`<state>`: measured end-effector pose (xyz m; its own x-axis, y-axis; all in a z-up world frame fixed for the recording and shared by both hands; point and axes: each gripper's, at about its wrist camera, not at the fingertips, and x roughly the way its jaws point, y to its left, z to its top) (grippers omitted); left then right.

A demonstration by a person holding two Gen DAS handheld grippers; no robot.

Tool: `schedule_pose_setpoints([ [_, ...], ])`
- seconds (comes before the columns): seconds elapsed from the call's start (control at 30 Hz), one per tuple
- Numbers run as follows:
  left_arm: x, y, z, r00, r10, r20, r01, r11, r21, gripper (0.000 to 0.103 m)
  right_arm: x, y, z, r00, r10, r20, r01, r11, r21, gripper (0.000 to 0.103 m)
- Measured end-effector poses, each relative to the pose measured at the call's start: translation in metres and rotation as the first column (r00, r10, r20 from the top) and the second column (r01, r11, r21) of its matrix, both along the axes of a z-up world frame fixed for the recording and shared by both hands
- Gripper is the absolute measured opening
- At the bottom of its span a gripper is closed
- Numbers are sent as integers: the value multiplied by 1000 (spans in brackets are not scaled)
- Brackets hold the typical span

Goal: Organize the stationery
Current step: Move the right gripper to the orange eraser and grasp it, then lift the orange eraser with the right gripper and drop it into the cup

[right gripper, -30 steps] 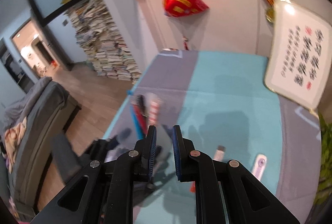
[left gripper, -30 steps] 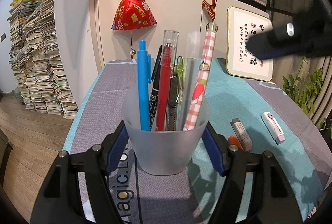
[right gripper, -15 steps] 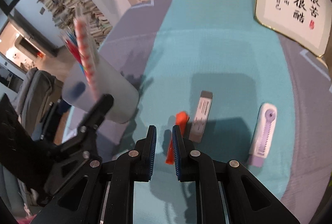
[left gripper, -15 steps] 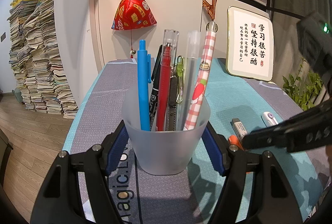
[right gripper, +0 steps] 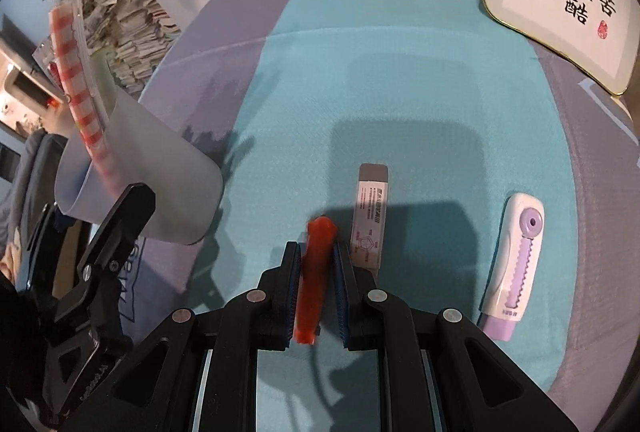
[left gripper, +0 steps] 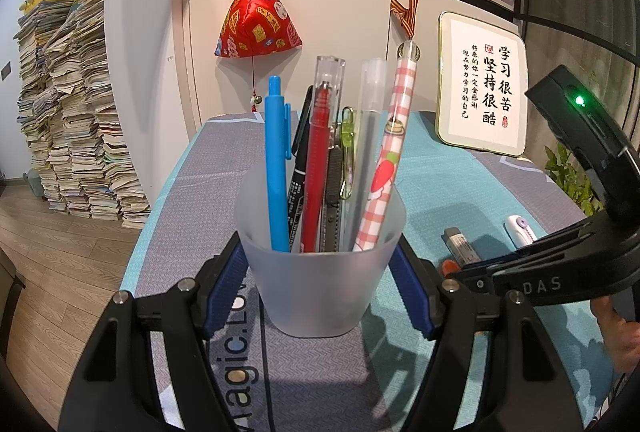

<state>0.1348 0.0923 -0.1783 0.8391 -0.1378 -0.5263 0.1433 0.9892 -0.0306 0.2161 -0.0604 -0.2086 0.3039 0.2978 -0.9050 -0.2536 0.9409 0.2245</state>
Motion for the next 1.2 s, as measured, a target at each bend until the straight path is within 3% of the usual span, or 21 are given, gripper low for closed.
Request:
schedule_pose_setpoints([
  [0.13,0,0,0,1000,0,-1,0,1000,-1,70,-1,6,1,1000,20,19,-19,999,-29,15],
  [0.3,0,0,0,1000,0,-1,0,1000,0,70,-5,0,6,1000,16,19,-16,1000,12,15],
  [0.87,-2,0,-1,1000,-1,-3,1,1000,0,70,-36,-21,68,986,4,168,-20,995,94,15],
  [1.2,-2,-1,-1,1000,-1,-4,1,1000,0,70,-46,13,140,938,59,343,-124,977,172,15],
])
